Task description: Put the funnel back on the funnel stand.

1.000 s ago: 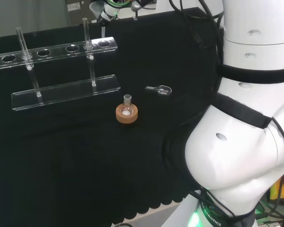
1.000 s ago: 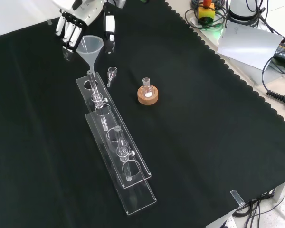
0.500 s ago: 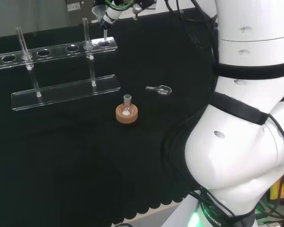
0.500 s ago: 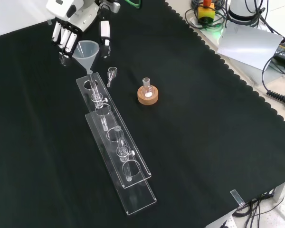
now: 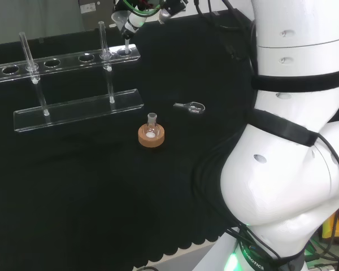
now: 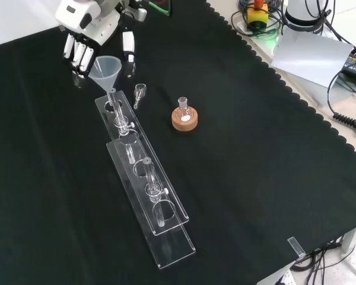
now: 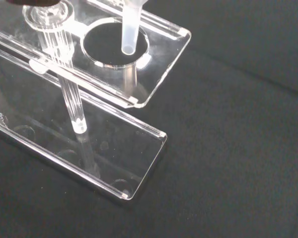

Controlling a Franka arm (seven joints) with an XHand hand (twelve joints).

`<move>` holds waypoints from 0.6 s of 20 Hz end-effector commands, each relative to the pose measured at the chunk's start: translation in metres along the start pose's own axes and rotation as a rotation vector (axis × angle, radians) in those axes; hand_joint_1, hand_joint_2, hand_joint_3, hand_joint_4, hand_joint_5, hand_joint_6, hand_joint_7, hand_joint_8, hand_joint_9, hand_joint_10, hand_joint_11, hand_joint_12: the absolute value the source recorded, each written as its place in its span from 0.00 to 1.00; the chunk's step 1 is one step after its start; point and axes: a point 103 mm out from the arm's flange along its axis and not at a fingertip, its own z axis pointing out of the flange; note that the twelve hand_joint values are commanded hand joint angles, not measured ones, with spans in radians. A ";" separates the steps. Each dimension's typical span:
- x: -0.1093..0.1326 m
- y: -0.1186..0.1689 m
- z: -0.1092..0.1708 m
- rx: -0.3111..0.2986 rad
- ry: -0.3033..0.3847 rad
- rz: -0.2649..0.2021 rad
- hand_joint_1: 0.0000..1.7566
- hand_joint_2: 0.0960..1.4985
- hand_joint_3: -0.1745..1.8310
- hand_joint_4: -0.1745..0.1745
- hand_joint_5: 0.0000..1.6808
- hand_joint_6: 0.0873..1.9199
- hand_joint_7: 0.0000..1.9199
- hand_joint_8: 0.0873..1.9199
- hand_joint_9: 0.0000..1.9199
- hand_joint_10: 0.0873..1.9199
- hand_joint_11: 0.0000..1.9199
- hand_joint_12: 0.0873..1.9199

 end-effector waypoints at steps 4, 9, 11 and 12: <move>0.000 0.014 0.008 0.011 0.001 -0.008 0.41 0.65 0.00 0.34 0.32 0.02 0.29 0.35 0.50 0.28 0.28 0.67; -0.003 0.018 0.014 0.030 -0.001 -0.004 0.41 0.65 0.00 0.34 0.31 0.02 0.28 0.35 0.48 0.28 0.27 0.67; -0.004 0.019 0.017 0.040 -0.002 -0.003 0.41 0.65 0.00 0.34 0.31 0.02 0.27 0.36 0.47 0.28 0.27 0.68; -0.004 0.019 0.018 0.044 -0.003 -0.002 0.41 0.65 0.00 0.33 0.30 0.02 0.27 0.36 0.47 0.28 0.27 0.68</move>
